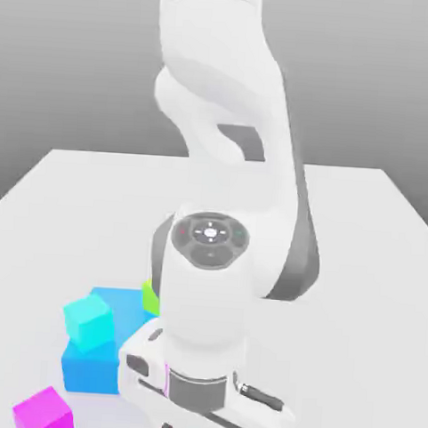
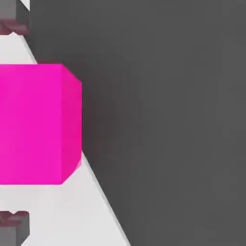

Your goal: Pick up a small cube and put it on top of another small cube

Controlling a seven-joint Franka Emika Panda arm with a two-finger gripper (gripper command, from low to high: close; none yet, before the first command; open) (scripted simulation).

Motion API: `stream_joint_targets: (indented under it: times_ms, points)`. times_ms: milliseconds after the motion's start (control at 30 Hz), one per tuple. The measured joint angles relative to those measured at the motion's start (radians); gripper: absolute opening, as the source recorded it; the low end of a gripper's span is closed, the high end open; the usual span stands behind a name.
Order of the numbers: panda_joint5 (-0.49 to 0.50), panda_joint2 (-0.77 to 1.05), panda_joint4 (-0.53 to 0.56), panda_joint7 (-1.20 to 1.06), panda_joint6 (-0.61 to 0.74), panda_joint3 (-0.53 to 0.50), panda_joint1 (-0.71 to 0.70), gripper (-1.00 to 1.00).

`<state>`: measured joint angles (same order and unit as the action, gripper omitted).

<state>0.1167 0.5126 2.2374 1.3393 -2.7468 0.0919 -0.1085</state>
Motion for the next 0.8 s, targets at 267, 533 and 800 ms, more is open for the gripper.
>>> stream_joint_targets:
  times_ms: [267,533,800]
  points:
    - [-0.019,-0.083,0.018,-0.013,0.065,0.015,-0.012,-1.00]
    - [-0.015,-0.362,0.193,-0.005,0.176,-0.009,-0.037,-1.00]
    - [-0.033,-0.647,0.402,-0.008,0.252,-0.032,-0.084,-1.00]
